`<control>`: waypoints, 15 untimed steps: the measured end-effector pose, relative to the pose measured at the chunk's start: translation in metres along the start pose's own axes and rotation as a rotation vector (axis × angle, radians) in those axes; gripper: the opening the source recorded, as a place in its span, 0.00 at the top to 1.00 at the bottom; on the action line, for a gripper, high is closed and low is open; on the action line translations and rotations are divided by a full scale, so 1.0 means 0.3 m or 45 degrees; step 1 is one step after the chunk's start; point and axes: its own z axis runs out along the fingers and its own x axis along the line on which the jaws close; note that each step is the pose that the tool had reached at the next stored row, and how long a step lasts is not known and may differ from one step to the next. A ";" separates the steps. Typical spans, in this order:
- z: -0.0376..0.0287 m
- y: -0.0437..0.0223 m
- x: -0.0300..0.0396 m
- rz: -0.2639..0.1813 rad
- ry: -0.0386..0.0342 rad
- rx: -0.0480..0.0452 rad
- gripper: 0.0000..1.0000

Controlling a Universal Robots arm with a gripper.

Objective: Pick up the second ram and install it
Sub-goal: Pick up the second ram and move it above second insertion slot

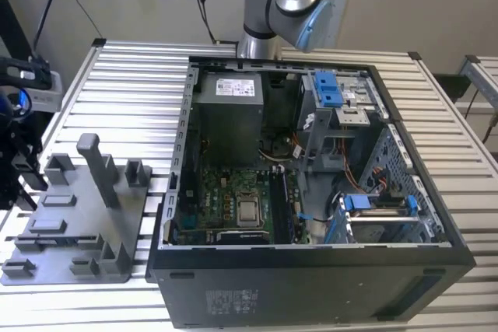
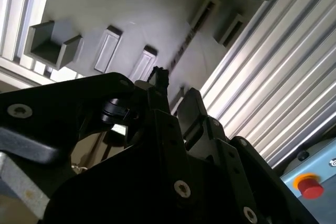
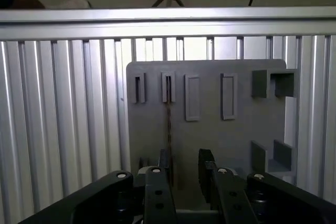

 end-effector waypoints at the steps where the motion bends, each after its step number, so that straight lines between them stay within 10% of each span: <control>1: 0.006 0.000 0.000 0.000 0.0001 0.000 0.64; 15: 0.080 -0.001 0.006 -0.009 0.0001 0.000 0.64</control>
